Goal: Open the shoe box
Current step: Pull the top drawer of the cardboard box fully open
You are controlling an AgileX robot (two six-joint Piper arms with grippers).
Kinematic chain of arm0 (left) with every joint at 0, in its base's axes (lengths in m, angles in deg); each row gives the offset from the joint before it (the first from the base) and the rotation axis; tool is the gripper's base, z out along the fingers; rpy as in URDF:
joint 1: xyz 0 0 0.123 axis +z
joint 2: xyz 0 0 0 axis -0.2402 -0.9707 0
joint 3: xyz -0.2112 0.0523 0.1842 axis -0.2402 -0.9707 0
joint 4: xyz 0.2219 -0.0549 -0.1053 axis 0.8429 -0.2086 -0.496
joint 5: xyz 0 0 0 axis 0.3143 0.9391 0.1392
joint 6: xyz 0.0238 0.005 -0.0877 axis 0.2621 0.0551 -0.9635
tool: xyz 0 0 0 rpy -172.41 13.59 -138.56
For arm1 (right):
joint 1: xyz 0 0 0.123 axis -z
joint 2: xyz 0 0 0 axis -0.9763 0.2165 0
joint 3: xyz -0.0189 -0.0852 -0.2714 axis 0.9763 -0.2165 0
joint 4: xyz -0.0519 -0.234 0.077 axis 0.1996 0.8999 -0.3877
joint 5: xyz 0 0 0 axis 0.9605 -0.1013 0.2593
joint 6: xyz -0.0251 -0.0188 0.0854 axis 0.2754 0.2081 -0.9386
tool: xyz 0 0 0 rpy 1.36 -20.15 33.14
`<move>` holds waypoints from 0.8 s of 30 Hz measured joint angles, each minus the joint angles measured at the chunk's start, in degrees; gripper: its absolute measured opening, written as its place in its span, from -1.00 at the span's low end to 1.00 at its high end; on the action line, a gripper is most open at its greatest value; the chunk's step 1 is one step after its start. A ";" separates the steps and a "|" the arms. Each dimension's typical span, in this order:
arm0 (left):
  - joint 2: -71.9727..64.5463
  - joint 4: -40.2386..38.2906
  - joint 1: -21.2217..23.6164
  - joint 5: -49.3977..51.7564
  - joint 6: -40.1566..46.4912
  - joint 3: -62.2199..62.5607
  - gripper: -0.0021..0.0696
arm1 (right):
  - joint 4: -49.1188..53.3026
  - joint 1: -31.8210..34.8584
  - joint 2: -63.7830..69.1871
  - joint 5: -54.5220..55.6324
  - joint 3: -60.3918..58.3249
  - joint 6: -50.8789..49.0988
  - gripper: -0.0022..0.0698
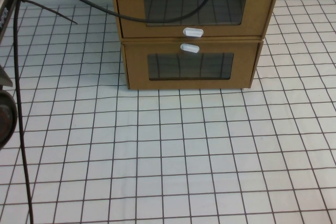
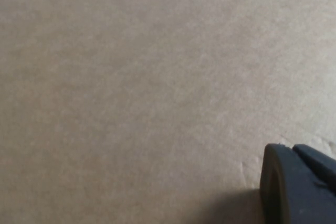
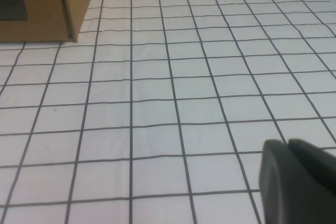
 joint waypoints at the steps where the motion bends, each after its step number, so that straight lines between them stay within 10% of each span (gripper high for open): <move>1: 0.00 0.00 0.00 0.00 0.00 0.00 -0.95 | 0.00 0.00 0.00 0.00 0.00 0.00 -0.98; 10: 0.00 0.00 0.00 0.00 -0.21 0.00 -0.95 | -1.72 0.00 0.00 4.02 0.00 0.00 -0.98; 24: 0.00 0.00 0.00 0.00 -0.21 0.04 -0.95 | -35.25 0.00 0.00 17.83 0.00 0.00 -0.98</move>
